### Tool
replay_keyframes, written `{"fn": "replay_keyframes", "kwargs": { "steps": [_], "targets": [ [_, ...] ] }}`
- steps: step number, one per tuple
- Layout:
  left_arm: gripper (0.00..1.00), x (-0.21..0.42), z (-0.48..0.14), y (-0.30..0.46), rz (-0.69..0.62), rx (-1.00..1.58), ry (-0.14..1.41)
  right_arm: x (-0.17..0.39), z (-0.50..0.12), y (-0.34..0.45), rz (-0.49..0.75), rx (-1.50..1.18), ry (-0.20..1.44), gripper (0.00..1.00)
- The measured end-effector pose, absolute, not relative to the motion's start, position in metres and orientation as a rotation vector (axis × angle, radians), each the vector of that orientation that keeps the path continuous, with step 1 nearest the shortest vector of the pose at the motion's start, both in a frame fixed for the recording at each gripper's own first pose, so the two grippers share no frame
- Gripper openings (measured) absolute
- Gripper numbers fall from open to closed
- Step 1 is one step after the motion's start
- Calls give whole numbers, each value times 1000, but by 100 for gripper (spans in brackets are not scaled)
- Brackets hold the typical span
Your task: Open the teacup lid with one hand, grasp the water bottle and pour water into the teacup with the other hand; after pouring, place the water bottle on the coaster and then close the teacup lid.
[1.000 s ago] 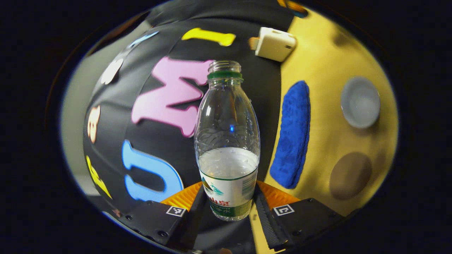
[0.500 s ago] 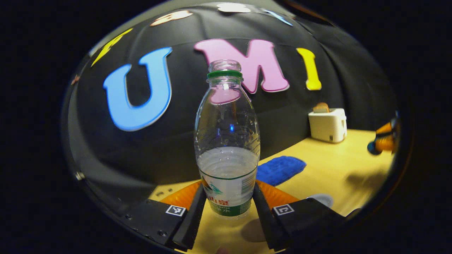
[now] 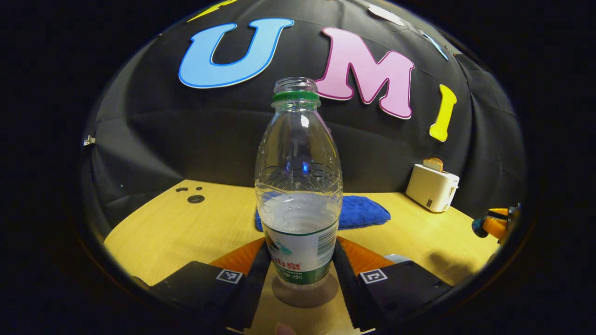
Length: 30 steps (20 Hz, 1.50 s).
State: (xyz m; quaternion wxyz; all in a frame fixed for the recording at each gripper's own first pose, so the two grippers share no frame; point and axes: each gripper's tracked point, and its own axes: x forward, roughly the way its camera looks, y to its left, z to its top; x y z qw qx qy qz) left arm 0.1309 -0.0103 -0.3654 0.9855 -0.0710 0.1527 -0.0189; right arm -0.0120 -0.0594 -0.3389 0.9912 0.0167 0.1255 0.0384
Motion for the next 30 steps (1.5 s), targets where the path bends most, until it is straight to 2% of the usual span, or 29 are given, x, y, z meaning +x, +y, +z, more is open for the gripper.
{"fn": "replay_keyframes", "kwargs": {
  "steps": [3,4,9,10,11,12,13,21,23,24,25,26,27,30],
  "targets": [
    [76,128,-381,-16,-59,-110,317,-10,-340,-58,77,36,256,29],
    [76,129,-385,-20,-65,-114,325,-10,-340,-57,79,38,257,24],
    [78,128,-397,-14,-37,-133,348,-8,-339,-51,89,45,258,24],
    [80,128,-399,-14,-35,-136,349,-8,-339,-49,91,46,259,24],
    [81,129,-400,-15,-48,-144,351,-8,-340,-48,93,48,261,29],
    [82,128,-400,-18,-51,-142,355,-7,-340,-46,96,50,261,24],
    [87,128,-402,-17,-54,-135,359,-6,-340,-45,98,51,261,24],
    [92,114,-412,-24,-80,-83,401,6,-338,-8,150,103,249,23],
    [95,105,-417,-22,-76,-87,418,11,-338,11,174,136,247,33],
    [89,100,-420,-20,-70,-90,428,14,-337,22,187,151,244,28],
    [92,96,-421,-17,-61,-94,435,17,-336,32,199,164,243,28],
    [92,91,-422,-16,-55,-99,441,20,-334,45,213,177,242,24],
    [92,87,-422,-13,-50,-102,444,23,-333,54,225,185,240,33],
    [92,74,-423,-6,-42,-97,446,35,-335,78,253,204,241,29]
  ]
}}
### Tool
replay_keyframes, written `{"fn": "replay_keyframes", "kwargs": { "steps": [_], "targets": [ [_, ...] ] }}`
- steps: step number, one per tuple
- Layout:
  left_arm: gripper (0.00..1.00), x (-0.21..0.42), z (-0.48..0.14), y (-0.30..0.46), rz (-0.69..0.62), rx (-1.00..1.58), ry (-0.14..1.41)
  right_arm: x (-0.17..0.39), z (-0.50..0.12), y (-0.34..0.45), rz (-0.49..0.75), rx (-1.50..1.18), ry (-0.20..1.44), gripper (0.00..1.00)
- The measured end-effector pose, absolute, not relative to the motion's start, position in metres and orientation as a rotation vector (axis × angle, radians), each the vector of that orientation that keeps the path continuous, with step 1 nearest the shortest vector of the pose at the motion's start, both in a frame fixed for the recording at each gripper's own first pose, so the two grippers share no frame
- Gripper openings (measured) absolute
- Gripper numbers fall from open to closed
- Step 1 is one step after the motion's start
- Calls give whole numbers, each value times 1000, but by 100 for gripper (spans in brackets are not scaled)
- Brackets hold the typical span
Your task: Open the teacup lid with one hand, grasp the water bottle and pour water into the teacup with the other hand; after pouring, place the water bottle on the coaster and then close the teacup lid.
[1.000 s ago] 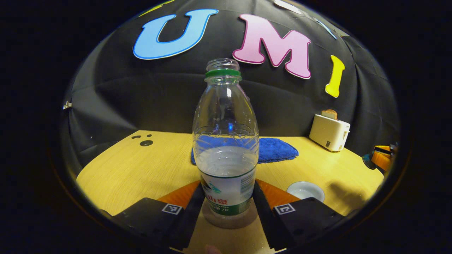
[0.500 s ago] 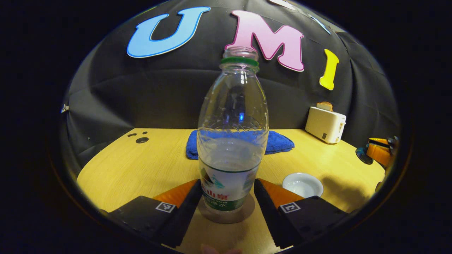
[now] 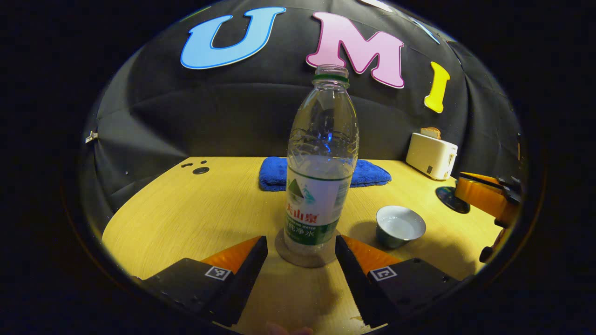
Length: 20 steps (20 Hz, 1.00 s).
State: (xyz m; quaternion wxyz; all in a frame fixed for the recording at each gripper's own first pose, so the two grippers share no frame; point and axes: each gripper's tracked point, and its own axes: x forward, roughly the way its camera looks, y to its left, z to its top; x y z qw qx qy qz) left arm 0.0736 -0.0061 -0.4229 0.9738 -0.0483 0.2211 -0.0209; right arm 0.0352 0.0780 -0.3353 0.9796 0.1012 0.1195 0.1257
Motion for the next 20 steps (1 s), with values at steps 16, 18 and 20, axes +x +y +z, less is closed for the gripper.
{"fn": "replay_keyframes", "kwargs": {
  "steps": [16,18,20],
  "targets": [
    [92,45,-400,23,-11,-51,403,65,-379,130,290,207,338,29],
    [92,45,-403,24,-10,-61,408,65,-378,132,297,199,339,23],
    [92,43,-405,25,-4,-70,413,65,-381,131,296,198,346,24]
  ]
}}
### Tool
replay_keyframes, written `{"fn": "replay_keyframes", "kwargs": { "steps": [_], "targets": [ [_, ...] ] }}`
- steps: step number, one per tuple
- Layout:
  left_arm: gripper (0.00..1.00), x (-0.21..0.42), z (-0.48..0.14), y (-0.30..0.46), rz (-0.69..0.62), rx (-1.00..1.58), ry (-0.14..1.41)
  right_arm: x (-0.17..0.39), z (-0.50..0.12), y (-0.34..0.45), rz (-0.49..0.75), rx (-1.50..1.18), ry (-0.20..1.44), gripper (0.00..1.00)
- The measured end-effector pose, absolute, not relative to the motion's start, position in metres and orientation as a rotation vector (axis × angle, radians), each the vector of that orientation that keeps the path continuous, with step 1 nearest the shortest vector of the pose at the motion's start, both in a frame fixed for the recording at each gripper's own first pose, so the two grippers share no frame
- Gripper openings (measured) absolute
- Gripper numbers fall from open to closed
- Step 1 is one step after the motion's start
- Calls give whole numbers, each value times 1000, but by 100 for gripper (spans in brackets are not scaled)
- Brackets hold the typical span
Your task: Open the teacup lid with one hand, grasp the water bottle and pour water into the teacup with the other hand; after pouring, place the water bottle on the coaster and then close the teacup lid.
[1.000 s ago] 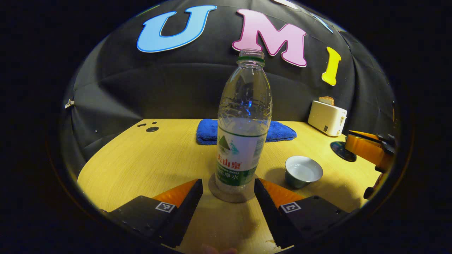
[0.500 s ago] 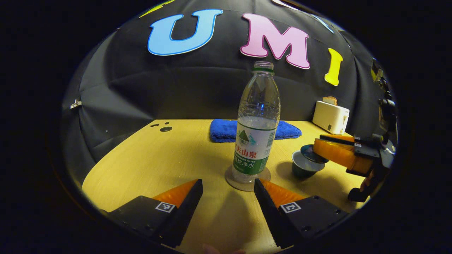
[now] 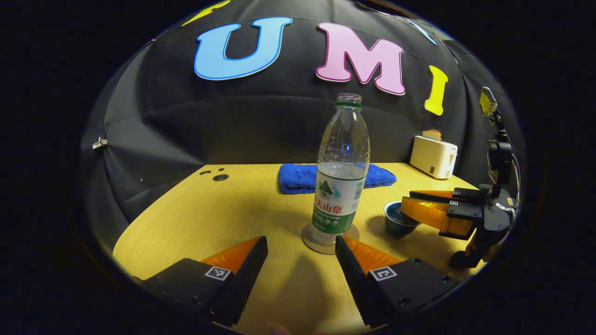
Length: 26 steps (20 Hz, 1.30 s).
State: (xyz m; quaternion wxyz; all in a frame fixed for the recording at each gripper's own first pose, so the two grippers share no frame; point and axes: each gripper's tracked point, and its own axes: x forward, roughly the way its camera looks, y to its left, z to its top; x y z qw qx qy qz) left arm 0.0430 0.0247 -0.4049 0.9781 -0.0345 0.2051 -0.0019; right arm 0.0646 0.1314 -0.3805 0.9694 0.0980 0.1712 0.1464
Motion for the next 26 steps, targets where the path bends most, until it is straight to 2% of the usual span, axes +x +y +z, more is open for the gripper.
{"fn": "replay_keyframes", "kwargs": {
  "steps": [3,5,6,8,9,13,20,26],
  "targets": [
    [92,40,-401,28,5,-60,412,63,-383,131,288,196,358,37],
    [92,38,-395,30,12,-55,414,65,-384,131,286,201,361,55],
    [92,37,-392,30,15,-54,415,64,-384,131,288,205,366,57],
    [92,35,-381,31,23,-56,415,61,-378,125,273,210,368,69],
    [92,34,-373,30,26,-61,412,60,-370,121,266,217,362,84],
    [92,27,-334,27,30,-48,398,51,-312,94,219,235,328,90],
    [92,30,-236,13,50,-51,329,53,-188,27,155,191,254,90],
    [92,29,-157,-1,42,-50,255,30,-99,-20,63,152,182,90]
  ]
}}
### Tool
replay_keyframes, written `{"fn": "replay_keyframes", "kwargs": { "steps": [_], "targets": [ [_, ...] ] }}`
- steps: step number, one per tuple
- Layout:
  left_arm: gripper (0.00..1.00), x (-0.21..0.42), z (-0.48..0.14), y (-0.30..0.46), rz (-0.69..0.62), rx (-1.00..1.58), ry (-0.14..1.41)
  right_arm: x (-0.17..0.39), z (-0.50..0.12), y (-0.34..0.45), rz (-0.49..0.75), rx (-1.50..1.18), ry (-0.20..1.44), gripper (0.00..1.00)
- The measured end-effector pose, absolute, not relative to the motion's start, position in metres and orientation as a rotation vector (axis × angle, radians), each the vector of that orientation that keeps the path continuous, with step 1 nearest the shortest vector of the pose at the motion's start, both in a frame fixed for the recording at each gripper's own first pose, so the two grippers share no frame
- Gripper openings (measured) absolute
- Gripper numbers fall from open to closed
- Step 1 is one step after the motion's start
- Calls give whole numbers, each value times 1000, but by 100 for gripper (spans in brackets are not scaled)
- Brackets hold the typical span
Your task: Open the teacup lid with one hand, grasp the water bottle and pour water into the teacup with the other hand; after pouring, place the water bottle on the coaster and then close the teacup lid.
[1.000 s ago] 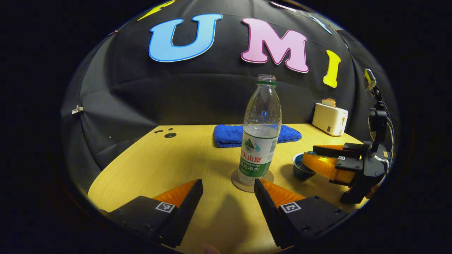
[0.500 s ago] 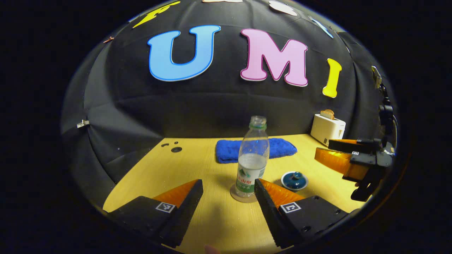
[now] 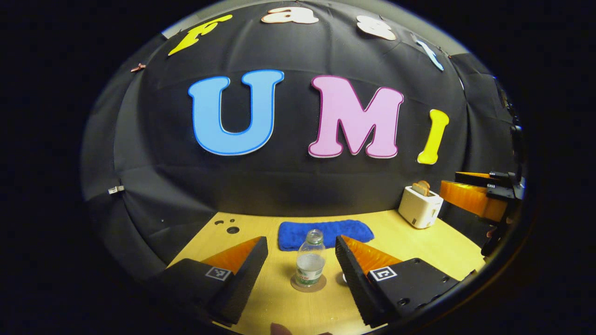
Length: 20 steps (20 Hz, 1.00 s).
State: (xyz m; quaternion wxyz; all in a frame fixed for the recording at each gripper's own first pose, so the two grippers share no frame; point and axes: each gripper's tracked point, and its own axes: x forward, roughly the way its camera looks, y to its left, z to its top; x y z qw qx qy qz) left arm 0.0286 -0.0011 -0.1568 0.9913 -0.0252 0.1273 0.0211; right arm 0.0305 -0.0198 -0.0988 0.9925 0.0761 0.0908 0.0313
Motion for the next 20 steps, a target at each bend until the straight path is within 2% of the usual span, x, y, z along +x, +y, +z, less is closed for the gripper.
{"fn": "replay_keyframes", "kwargs": {
  "steps": [2,11,20],
  "targets": [
    [92,24,-138,-4,47,-33,236,19,-81,-34,36,165,164,95],
    [92,0,-103,-14,90,-23,191,-33,-63,-73,-1,128,149,96],
    [92,-11,-98,-17,137,2,178,-34,-57,-80,20,116,106,97]
  ]
}}
